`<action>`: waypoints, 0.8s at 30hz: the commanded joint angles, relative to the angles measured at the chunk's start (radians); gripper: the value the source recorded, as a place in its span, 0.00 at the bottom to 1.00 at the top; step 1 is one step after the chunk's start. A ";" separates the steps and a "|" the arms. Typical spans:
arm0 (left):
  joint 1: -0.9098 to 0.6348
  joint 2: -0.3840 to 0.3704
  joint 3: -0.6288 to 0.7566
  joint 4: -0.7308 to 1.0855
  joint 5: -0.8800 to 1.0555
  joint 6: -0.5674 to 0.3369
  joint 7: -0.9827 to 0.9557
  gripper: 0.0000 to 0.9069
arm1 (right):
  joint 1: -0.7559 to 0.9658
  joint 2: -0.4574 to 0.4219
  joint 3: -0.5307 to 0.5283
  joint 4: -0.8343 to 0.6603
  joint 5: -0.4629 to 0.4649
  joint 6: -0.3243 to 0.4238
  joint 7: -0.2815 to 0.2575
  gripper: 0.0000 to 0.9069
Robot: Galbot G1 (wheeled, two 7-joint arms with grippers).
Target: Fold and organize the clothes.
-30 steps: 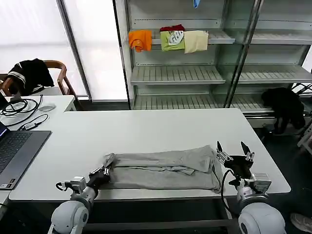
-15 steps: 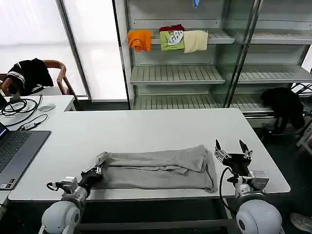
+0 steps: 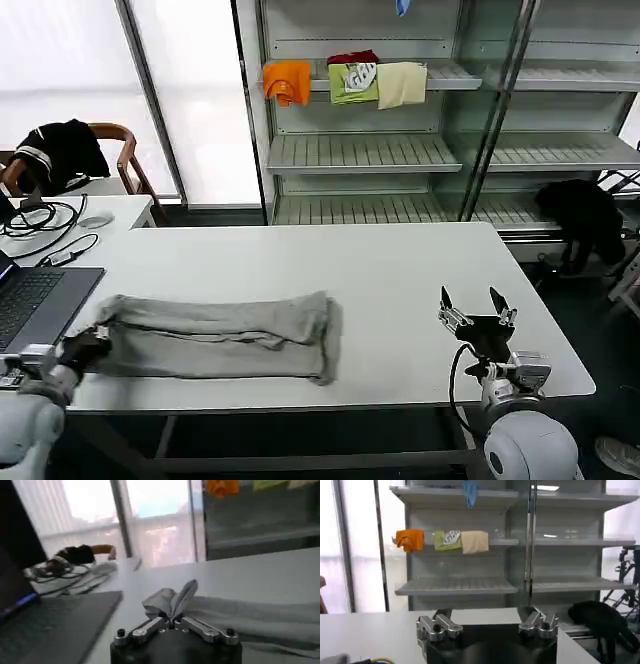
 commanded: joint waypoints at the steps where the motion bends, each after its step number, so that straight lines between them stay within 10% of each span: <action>1: -0.043 0.262 -0.172 0.149 -0.006 -0.018 -0.003 0.00 | -0.003 0.002 0.000 0.007 0.000 0.000 0.001 1.00; 24: 0.002 -0.109 0.301 -0.284 0.218 0.045 -0.078 0.00 | -0.081 0.028 0.009 0.028 -0.033 0.012 0.006 1.00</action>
